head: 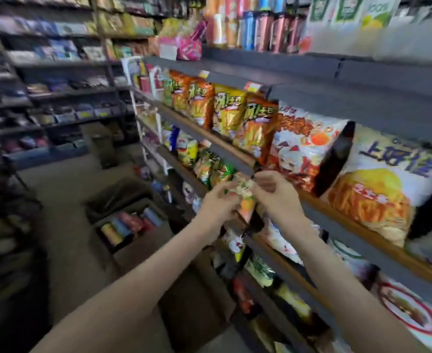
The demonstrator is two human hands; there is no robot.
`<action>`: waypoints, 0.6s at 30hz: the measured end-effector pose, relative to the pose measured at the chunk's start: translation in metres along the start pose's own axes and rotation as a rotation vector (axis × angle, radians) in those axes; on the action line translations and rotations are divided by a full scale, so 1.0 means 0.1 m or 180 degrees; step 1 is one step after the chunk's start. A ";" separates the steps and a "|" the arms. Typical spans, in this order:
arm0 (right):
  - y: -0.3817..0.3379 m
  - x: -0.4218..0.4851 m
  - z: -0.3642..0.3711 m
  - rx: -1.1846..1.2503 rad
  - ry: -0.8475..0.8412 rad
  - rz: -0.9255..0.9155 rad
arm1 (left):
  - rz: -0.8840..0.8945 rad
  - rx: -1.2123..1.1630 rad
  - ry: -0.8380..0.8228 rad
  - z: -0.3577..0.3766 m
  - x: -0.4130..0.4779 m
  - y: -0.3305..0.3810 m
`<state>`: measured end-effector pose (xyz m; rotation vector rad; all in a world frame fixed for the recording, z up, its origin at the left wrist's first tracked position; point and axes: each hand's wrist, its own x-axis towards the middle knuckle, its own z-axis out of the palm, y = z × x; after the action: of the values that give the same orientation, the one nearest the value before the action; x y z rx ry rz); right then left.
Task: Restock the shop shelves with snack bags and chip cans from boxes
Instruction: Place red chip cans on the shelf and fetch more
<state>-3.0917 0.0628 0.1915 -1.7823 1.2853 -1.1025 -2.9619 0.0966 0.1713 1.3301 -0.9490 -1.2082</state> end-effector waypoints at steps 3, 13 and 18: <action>0.16 0.12 0.85 0.0028 -0.0427 0.0399 | -0.0347 0.0007 0.0489 -0.81 0.10 -0.39; 0.03 0.80 3.79 0.0400 -0.1180 0.0958 | -0.1205 0.0135 0.1800 -3.89 0.55 -1.08; 0.04 1.12 4.62 0.0408 -0.1273 0.1326 | -0.1300 0.0274 0.1865 -4.86 0.91 -1.12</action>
<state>-2.6561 -0.0268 0.0221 -1.4560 1.2294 -0.5494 -2.4801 0.1126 0.0153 1.8698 -0.3183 -0.9799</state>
